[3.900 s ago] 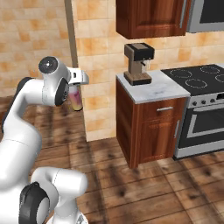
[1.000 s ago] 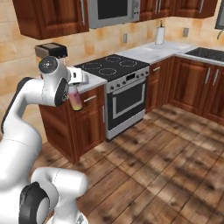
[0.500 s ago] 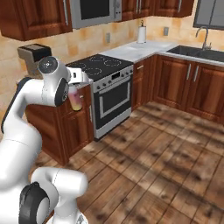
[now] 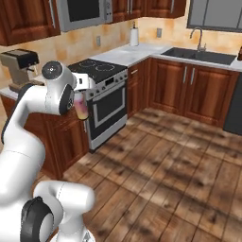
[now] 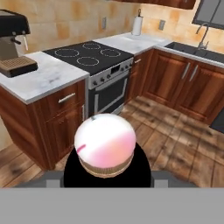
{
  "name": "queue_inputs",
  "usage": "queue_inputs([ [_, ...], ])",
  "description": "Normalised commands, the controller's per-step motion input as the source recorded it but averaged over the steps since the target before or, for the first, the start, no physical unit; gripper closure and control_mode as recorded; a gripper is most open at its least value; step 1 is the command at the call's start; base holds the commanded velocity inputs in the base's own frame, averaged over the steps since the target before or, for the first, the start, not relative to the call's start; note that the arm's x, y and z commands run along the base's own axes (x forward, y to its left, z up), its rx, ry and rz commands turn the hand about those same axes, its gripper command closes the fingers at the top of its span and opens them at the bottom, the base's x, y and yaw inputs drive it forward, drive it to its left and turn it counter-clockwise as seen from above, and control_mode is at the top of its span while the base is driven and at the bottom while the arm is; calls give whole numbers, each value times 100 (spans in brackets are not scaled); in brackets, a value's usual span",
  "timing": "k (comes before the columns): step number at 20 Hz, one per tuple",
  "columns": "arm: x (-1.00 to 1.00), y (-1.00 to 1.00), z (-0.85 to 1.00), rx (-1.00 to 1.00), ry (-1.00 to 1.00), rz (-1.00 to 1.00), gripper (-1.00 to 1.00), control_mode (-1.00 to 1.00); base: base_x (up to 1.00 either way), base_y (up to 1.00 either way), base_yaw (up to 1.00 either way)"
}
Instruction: Place the large bottle from the dining counter next to the other large bottle outside the sink, and place the small bottle from the dining counter next to the other small bottle inside the sink.
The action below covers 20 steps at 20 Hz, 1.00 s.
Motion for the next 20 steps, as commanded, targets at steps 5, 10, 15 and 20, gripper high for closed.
queue_inputs([
  [5, 0, 0, 0, 0, 0, 0, 100, 100, 0, 0, -23],
  [10, 0, 0, 0, 0, 0, 0, 100, 100, 0, 0, -23],
  [15, 0, 0, 0, 0, 0, 0, 100, 100, 0, 0, -23],
  [20, 0, 0, 0, 0, 0, 0, 100, 100, 0, 0, -24],
])
